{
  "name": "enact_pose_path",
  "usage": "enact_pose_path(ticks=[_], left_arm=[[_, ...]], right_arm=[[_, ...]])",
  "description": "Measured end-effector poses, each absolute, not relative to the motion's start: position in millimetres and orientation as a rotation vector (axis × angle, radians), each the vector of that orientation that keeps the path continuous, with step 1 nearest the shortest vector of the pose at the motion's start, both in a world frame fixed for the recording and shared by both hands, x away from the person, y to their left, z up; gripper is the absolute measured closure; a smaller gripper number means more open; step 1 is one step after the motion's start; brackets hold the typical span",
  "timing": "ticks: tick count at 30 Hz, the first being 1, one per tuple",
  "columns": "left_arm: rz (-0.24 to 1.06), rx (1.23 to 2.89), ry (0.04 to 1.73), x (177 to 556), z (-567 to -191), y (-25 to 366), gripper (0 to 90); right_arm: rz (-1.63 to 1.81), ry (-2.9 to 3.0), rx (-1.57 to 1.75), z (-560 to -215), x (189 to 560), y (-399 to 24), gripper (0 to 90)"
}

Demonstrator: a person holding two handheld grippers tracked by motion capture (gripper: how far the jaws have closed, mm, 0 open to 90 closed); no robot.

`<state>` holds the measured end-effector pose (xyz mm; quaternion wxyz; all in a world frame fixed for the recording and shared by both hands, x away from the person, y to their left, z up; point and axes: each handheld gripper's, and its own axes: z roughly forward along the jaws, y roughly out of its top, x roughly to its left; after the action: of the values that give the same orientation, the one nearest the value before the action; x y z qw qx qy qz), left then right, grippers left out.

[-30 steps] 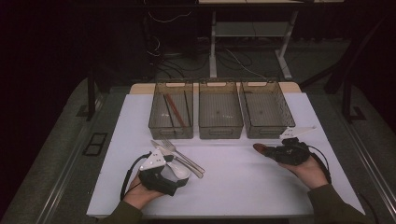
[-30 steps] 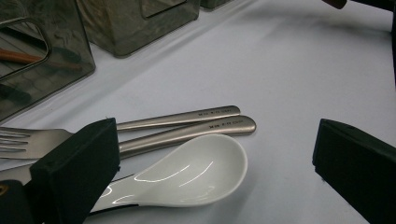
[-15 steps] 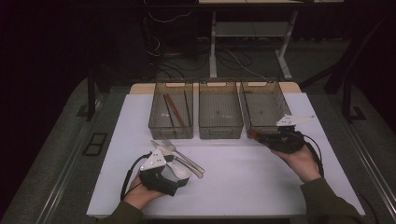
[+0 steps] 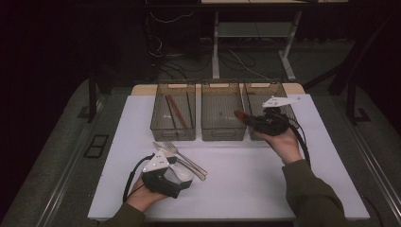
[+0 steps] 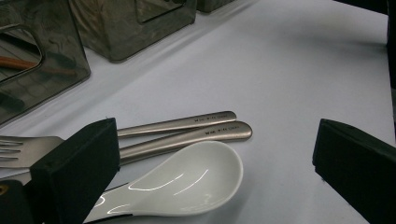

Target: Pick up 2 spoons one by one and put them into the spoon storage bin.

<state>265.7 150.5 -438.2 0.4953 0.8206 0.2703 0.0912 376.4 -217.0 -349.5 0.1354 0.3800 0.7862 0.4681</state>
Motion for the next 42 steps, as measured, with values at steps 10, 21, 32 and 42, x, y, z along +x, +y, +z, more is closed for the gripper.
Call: enact_pose_path(ticks=[10,21,32,42], left_arm=[[0.218,1.985,0.654,265,-438,150,0.0],[0.217,1.979,0.653,264,-437,151,0.0],[0.22,1.975,0.645,263,-436,152,0.0],[0.215,1.98,0.639,263,-436,150,0.0]], right_arm=[[1.391,2.219,1.098,-330,415,-183,80.9],[1.411,2.189,1.119,-328,453,-153,80.9],[1.403,2.205,1.151,-347,478,-135,80.9],[1.324,2.269,1.191,-367,486,-128,80.8]])
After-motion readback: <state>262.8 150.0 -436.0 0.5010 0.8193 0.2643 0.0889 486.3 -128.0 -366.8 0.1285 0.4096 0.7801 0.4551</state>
